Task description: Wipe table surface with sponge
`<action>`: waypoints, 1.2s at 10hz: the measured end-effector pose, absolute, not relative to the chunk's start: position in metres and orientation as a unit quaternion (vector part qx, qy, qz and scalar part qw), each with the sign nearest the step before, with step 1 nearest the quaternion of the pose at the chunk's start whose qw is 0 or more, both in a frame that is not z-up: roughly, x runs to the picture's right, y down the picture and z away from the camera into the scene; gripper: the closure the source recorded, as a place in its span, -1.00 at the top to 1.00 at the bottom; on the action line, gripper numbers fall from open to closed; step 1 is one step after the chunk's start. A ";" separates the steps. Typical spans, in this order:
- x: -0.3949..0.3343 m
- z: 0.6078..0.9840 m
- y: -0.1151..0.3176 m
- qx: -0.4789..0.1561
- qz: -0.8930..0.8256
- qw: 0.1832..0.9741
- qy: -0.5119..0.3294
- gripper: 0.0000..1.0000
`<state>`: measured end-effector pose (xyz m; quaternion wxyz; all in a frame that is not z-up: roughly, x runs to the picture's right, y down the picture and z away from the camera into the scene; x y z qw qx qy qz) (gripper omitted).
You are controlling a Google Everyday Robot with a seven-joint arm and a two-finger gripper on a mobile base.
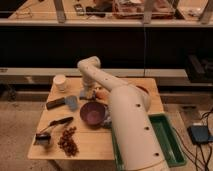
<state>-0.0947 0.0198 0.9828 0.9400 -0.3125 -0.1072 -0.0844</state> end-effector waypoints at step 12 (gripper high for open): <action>-0.177 0.970 -0.008 -0.250 -0.144 0.942 -0.171 -1.00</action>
